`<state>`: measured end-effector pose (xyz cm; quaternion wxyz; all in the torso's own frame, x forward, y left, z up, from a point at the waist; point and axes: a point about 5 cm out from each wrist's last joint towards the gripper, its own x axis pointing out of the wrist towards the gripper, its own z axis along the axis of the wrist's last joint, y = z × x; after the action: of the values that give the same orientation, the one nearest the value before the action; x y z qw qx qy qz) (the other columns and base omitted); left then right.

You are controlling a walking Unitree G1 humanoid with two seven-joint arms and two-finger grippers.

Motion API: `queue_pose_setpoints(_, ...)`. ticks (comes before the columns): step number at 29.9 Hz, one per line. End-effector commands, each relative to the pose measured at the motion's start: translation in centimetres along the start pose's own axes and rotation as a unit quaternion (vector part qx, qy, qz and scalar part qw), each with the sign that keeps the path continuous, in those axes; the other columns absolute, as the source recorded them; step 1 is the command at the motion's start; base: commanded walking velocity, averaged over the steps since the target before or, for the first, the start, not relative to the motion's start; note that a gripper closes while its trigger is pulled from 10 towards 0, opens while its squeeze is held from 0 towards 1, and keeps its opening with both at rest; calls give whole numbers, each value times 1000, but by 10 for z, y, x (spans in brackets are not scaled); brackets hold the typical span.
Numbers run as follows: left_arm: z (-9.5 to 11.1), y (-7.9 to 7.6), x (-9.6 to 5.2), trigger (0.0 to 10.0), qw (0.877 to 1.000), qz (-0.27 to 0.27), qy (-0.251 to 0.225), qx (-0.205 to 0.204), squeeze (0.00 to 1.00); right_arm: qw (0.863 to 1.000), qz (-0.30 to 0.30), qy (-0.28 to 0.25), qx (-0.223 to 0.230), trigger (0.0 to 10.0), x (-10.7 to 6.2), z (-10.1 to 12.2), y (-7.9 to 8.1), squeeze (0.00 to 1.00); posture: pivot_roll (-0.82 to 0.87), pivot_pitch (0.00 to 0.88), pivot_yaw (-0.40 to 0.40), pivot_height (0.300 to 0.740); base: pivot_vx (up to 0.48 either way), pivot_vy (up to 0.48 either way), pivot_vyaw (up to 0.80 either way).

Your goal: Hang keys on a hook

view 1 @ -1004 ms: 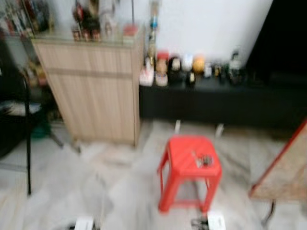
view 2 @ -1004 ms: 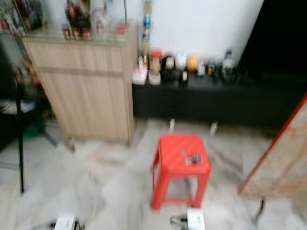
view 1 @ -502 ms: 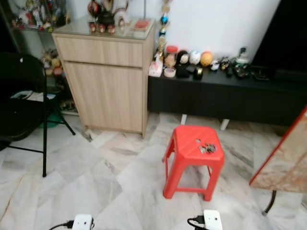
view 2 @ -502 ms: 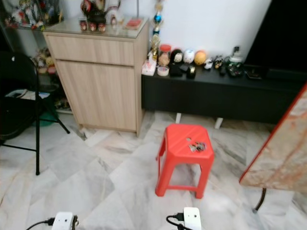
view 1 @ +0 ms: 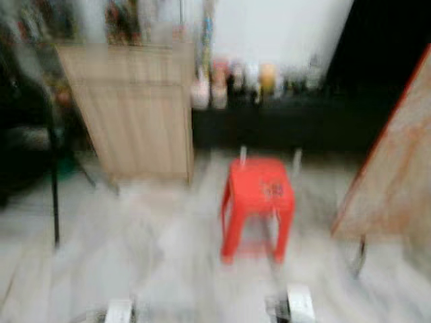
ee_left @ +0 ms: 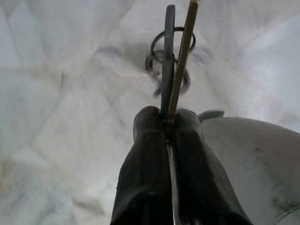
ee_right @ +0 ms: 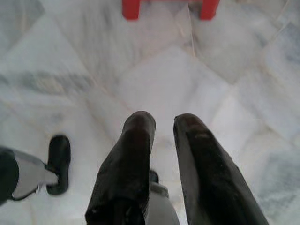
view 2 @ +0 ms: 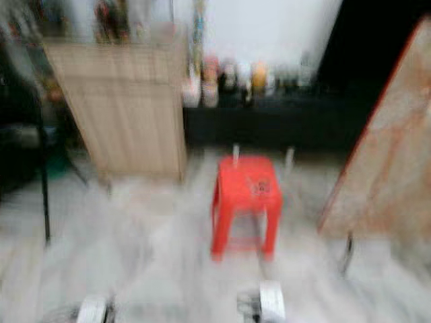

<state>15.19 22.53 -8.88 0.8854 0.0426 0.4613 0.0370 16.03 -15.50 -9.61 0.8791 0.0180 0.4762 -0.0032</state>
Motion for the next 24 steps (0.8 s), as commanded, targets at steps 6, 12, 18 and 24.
queue_pose_setpoints(6,16,3,3,10000,1000,6,-22,2,0,1000,-5,-6,6,10000,1,6,0,0,38,0,-62,740,0,0,0)
queue_pose_setpoints(12,16,2,3,10000,1000,2,-25,2,0,1000,-5,-3,8,10000,1,3,-1,0,48,0,-67,740,0,0,0)
queue_pose_setpoints(18,17,1,3,10000,1000,2,-30,0,0,1000,-4,2,4,10000,0,-1,-3,0,48,0,-75,740,0,-46,0)
queue_pose_setpoints(24,18,-2,3,10000,999,2,-35,-3,0,1000,-13,4,14,10000,-1,-5,-5,0,49,0,-77,740,0,-248,0)
